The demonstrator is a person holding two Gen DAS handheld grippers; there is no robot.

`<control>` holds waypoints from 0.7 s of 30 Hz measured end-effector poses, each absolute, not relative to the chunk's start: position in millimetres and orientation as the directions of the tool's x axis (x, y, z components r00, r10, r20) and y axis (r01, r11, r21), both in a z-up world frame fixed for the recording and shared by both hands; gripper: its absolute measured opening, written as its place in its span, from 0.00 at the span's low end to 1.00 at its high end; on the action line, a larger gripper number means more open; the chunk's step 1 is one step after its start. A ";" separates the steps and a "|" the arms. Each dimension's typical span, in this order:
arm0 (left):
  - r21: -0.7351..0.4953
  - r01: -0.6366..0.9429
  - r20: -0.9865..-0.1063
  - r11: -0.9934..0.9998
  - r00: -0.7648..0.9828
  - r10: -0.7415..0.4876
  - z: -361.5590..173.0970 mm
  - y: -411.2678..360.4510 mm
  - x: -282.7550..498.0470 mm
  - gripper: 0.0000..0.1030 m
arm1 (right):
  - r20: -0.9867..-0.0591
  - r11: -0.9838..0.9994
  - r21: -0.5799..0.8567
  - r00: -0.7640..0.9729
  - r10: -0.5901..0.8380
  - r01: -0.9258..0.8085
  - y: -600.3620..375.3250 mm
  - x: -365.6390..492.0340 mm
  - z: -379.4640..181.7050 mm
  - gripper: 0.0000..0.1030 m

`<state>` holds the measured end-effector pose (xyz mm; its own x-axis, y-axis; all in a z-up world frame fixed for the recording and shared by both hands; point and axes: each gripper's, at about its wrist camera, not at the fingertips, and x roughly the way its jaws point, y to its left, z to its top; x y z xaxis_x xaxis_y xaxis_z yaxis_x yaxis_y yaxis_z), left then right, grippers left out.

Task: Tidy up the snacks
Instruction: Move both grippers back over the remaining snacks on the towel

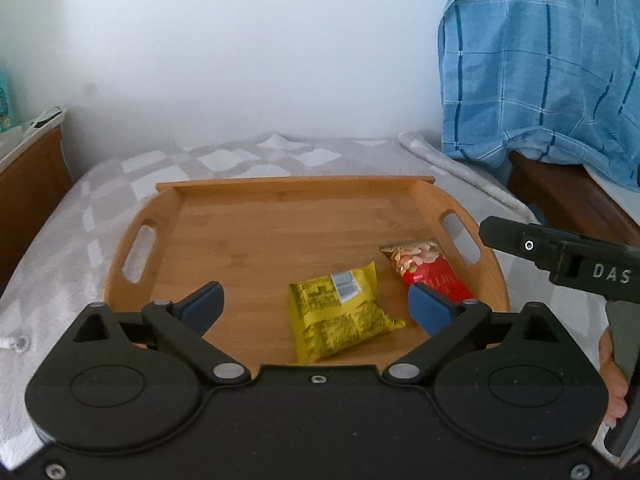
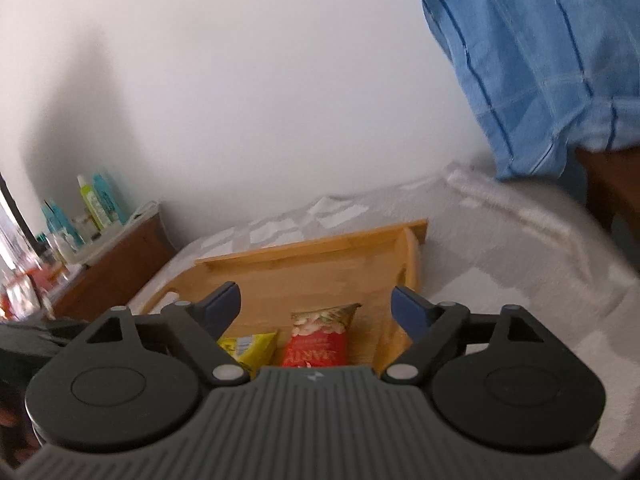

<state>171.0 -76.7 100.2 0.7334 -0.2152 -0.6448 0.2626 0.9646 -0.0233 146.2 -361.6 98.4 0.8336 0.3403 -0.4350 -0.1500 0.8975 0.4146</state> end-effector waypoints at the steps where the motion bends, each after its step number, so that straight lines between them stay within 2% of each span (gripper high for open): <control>1: -0.024 0.261 -0.642 0.965 0.736 -0.215 100.4 -74.0 165.3 0.98 | -0.435 0.902 0.404 0.836 0.335 -0.152 -360.4 142.5 98.8 0.90; 7: -0.013 0.271 -0.640 0.962 0.738 -0.216 89.0 -59.7 127.2 0.99 | -0.440 0.921 0.363 0.846 0.301 -0.140 -362.6 115.7 94.3 1.00; 12: 0.026 0.275 -0.657 0.961 0.730 -0.191 74.7 -56.3 100.1 0.99 | -0.433 0.921 0.379 0.864 0.258 -0.085 -368.1 92.2 88.0 1.00; 21: 0.046 0.248 -0.632 0.968 0.757 -0.164 60.3 -37.5 41.2 0.99 | -0.423 0.923 0.383 0.887 0.188 -0.013 -369.3 39.4 55.6 1.00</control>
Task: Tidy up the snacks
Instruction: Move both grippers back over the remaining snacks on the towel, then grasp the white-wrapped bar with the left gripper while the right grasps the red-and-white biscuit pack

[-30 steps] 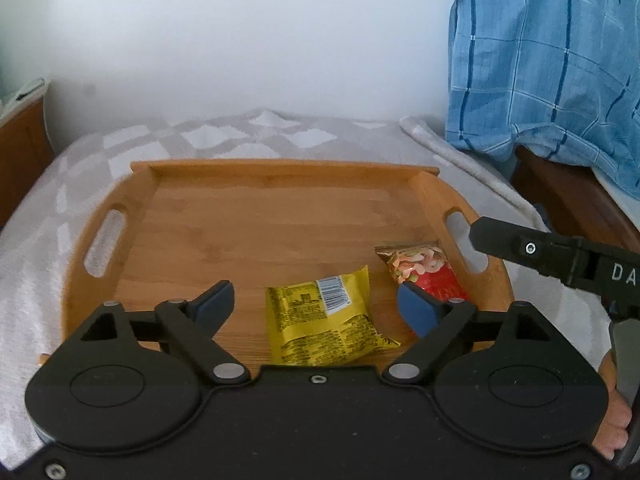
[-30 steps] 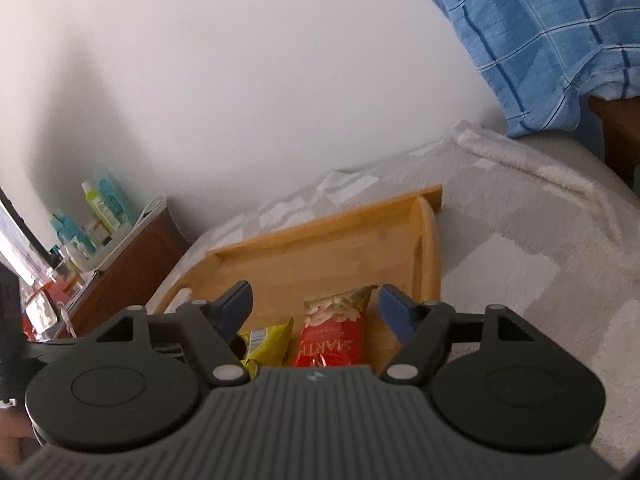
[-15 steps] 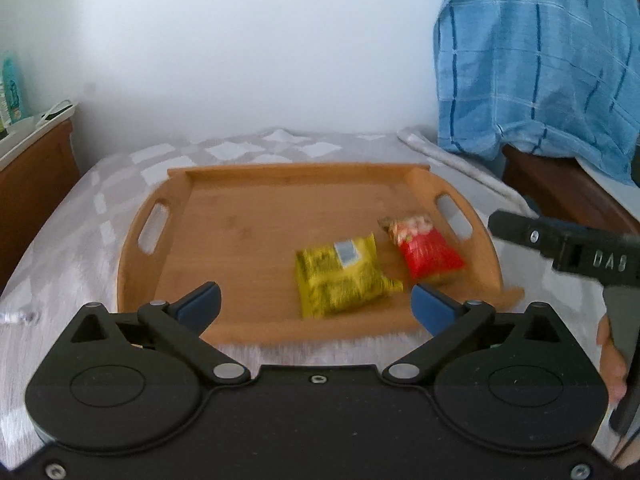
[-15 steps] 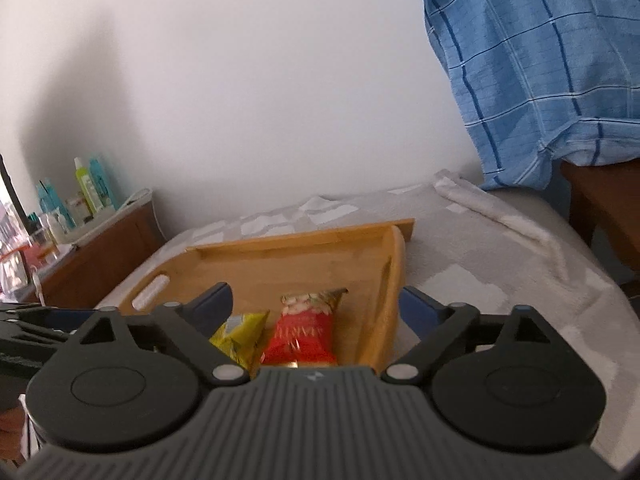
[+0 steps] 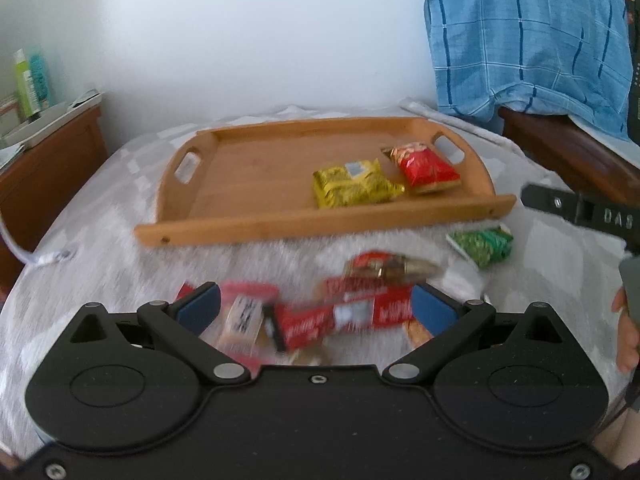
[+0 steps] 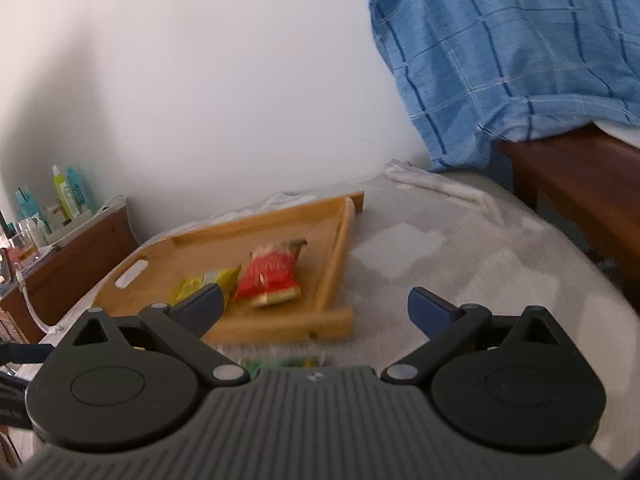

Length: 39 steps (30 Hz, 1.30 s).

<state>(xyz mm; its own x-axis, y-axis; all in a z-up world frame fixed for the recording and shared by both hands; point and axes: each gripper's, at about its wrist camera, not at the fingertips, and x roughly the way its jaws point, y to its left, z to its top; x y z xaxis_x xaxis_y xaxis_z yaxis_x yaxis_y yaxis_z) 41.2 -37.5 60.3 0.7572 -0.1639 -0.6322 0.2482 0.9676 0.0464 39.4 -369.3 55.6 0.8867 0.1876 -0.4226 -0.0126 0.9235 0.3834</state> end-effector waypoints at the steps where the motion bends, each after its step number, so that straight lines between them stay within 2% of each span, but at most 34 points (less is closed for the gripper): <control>1: 0.043 0.246 -0.631 0.968 0.758 -0.164 59.2 -34.5 35.4 0.99 | -0.427 0.920 0.391 0.885 0.185 -0.003 -369.4 31.5 51.6 1.00; 5: 0.011 0.234 -0.640 0.972 0.748 -0.173 52.8 -23.1 15.7 0.97 | -0.415 0.923 0.386 0.892 0.180 -0.006 -363.6 0.5 47.7 1.00; 11: -0.050 0.225 -0.654 0.973 0.729 -0.203 44.0 -13.8 6.8 0.78 | -0.378 0.931 0.364 0.915 0.142 0.006 -343.0 -31.7 52.2 1.00; 16: -0.022 0.229 -0.654 0.973 0.733 -0.187 40.5 -12.2 11.3 0.67 | -0.363 0.977 0.215 0.929 0.078 0.002 -305.5 -54.8 52.6 1.00; 21: -0.058 0.242 -0.683 0.969 0.698 -0.215 35.9 -8.8 21.0 0.51 | -0.414 0.987 0.162 0.906 0.084 -0.018 -274.5 -68.8 44.7 1.00; 27: -0.044 0.244 -0.695 0.969 0.689 -0.205 28.4 -10.7 23.1 0.51 | -0.414 0.996 0.065 0.907 0.076 -0.054 -250.5 -79.4 44.1 1.00; 33: -0.063 0.229 -0.704 0.971 0.680 -0.206 25.7 -7.6 25.3 0.49 | -0.453 0.986 0.100 0.876 0.166 -0.135 -244.8 -75.4 41.1 1.00; 35: -0.074 0.224 -0.708 0.972 0.674 -0.209 25.2 -6.5 25.9 0.44 | -0.457 0.982 0.082 0.869 0.190 -0.171 -239.2 -76.7 40.6 1.00; 37: -0.084 0.222 -0.712 0.971 0.669 -0.214 24.3 -5.6 25.6 0.32 | -0.468 0.977 0.057 0.859 0.207 -0.205 -231.7 -76.6 39.3 1.00; 39: -0.095 0.218 -0.713 0.971 0.666 -0.219 23.9 -4.5 24.3 0.25 | -0.479 0.973 0.025 0.851 0.213 -0.230 -224.4 -77.0 37.5 1.00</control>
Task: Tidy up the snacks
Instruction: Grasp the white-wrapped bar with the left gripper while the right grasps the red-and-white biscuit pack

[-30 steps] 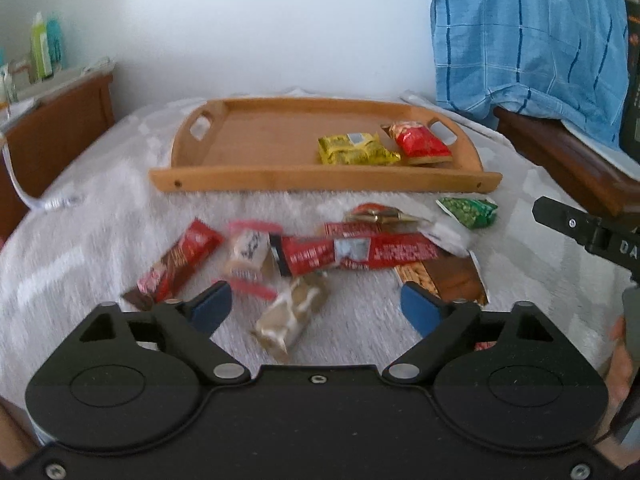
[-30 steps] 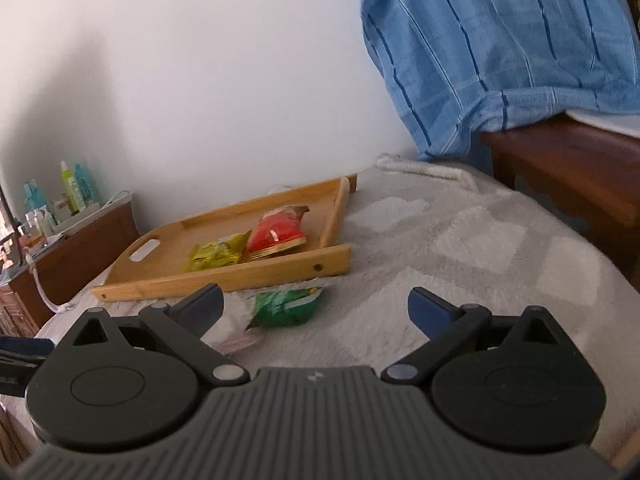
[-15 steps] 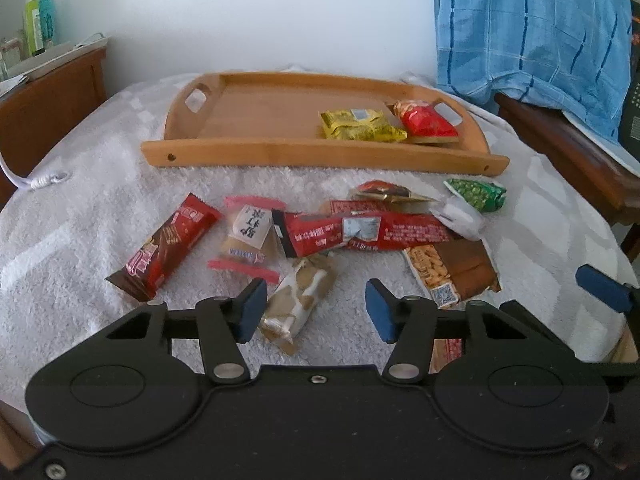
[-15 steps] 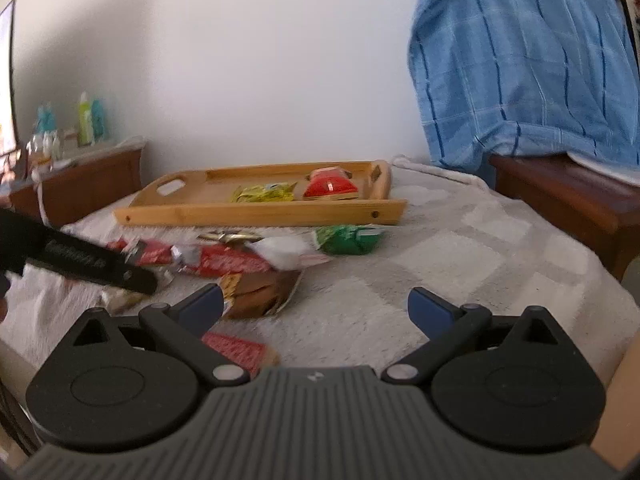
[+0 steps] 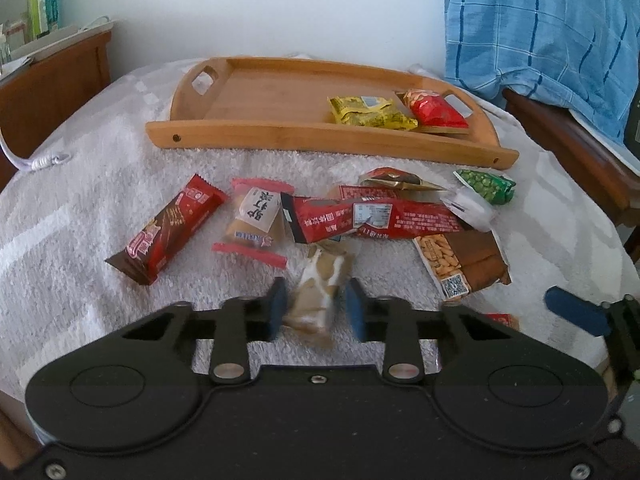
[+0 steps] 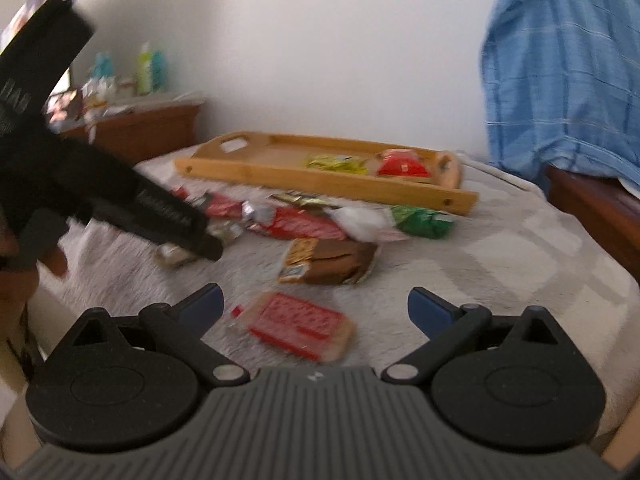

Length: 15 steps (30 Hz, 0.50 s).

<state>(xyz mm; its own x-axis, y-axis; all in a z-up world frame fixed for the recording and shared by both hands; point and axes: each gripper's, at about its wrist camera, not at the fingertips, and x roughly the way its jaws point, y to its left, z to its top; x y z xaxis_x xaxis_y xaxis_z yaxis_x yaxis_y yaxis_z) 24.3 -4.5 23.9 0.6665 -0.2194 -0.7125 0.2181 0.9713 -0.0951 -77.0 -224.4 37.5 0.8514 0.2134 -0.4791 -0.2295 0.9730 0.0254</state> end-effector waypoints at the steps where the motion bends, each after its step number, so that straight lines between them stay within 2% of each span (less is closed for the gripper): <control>1: -0.104 0.216 -0.710 0.971 0.667 -0.224 24.2 -3.6 23.2 0.24 | -0.485 0.971 0.011 0.848 0.215 -0.240 -221.2 -77.0 36.4 1.00; 6: -0.115 0.219 -0.694 0.969 0.680 -0.236 29.2 -2.5 17.2 0.23 | -0.513 0.969 -0.010 0.833 0.208 -0.248 -214.8 -73.6 31.4 0.96; 15: -0.084 0.221 -0.684 0.972 0.696 -0.218 31.6 -8.3 13.5 0.23 | -0.513 0.981 0.006 0.841 0.171 -0.195 -223.9 -70.6 30.4 0.77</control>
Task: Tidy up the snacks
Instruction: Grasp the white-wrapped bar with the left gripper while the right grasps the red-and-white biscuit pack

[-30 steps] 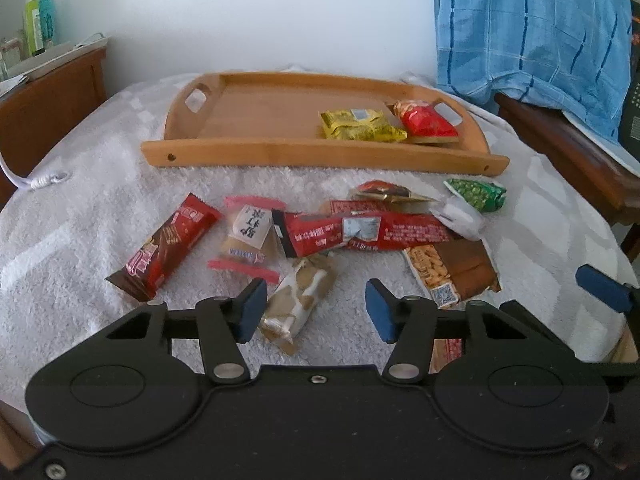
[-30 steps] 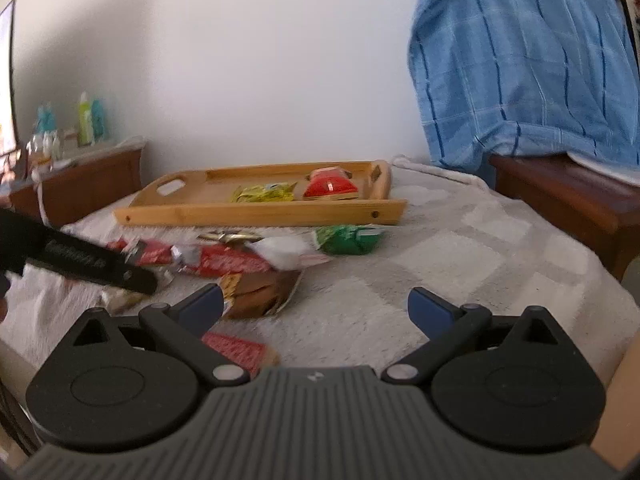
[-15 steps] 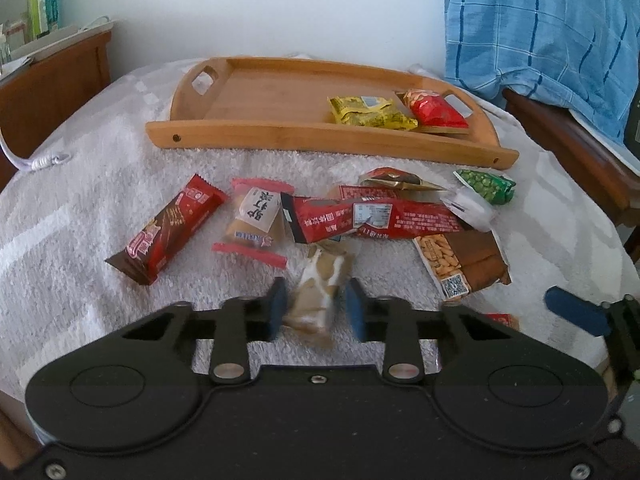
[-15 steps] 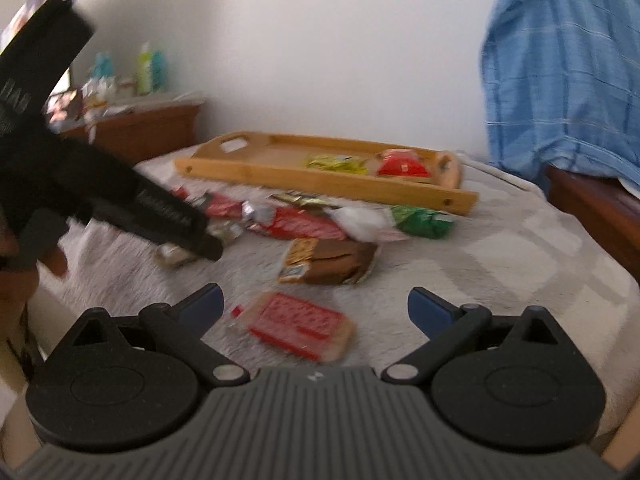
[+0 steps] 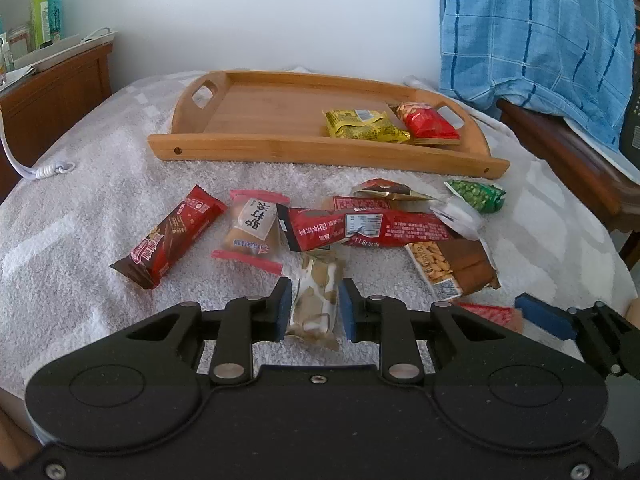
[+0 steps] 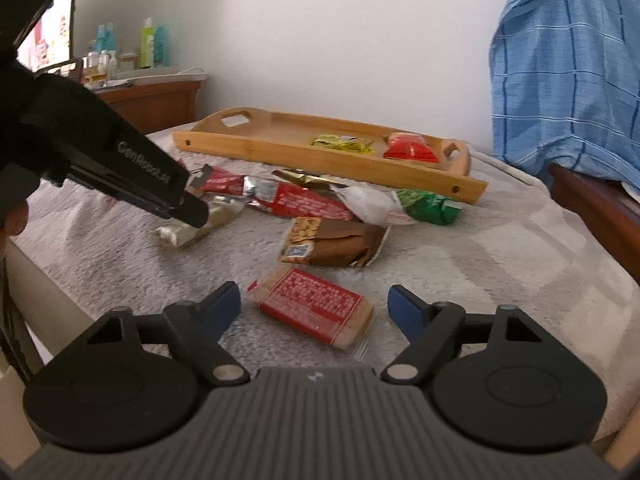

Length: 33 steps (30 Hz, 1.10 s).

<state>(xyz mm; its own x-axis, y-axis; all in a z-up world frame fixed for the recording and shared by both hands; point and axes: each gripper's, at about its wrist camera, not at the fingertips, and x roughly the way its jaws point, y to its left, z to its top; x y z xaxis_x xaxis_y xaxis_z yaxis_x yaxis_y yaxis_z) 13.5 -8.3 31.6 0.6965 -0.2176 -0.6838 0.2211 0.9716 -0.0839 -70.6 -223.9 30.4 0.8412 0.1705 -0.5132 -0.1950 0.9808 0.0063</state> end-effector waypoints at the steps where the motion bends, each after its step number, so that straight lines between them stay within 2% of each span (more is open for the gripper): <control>1: -0.078 0.220 -0.684 0.972 0.698 -0.213 30.9 -9.0 13.7 0.24 | -0.511 0.983 0.005 0.845 0.159 -0.182 -225.3 -70.1 30.5 0.75; 6: -0.055 0.204 -0.677 0.977 0.712 -0.187 25.8 -11.3 15.3 0.35 | -0.500 0.994 0.020 0.859 0.105 -0.110 -235.3 -66.9 31.0 0.73; 14: -0.052 0.200 -0.686 0.978 0.705 -0.181 17.1 -13.9 22.0 0.39 | -0.471 0.999 0.051 0.882 0.025 -0.002 -250.8 -66.1 33.9 0.72; 16: -0.048 0.204 -0.682 0.978 0.708 -0.182 16.0 -15.6 22.2 0.41 | -0.465 0.999 0.047 0.886 -0.001 0.026 -253.1 -66.3 34.6 0.64; 19: -0.045 0.211 -0.681 0.976 0.709 -0.185 15.5 -19.2 22.6 0.41 | -0.483 0.997 0.064 0.876 -0.011 0.048 -258.4 -63.4 33.2 0.64; 21: -0.052 0.214 -0.683 0.975 0.705 -0.191 15.6 -21.3 22.6 0.38 | -0.493 0.995 0.085 0.870 -0.009 0.058 -261.8 -61.7 31.6 0.64; 23: -0.065 0.218 -0.685 0.974 0.700 -0.202 17.0 -22.6 21.4 0.24 | -0.487 0.994 0.097 0.873 0.005 0.049 -262.9 -62.3 31.8 0.64; 24: -0.077 0.220 -0.688 0.972 0.694 -0.212 17.8 -22.9 20.7 0.22 | -0.482 0.994 0.098 0.876 0.013 0.039 -262.3 -63.2 32.4 0.67; 25: -0.090 0.220 -0.688 0.971 0.691 -0.220 18.6 -22.6 19.5 0.21 | -0.479 0.995 0.096 0.877 0.024 0.025 -260.8 -64.4 33.1 0.72; 29: -0.099 0.229 -0.690 0.968 0.686 -0.232 19.6 -23.8 12.7 0.21 | -0.519 0.997 0.043 0.851 0.078 -0.065 -246.0 -62.7 30.1 0.80; 33: -0.078 0.240 -0.688 0.968 0.689 -0.226 21.6 -25.5 7.5 0.20 | -0.509 0.998 -0.002 0.859 0.058 -0.068 -237.5 -62.9 29.6 0.70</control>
<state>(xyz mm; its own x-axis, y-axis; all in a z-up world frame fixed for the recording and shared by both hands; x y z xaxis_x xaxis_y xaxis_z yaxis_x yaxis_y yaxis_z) 7.5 -25.5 21.6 0.6893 -0.2262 -0.6882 0.2401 0.9676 -0.0776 -62.9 -237.5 29.6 0.8589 0.0576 -0.5088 -0.0681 0.9977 -0.0021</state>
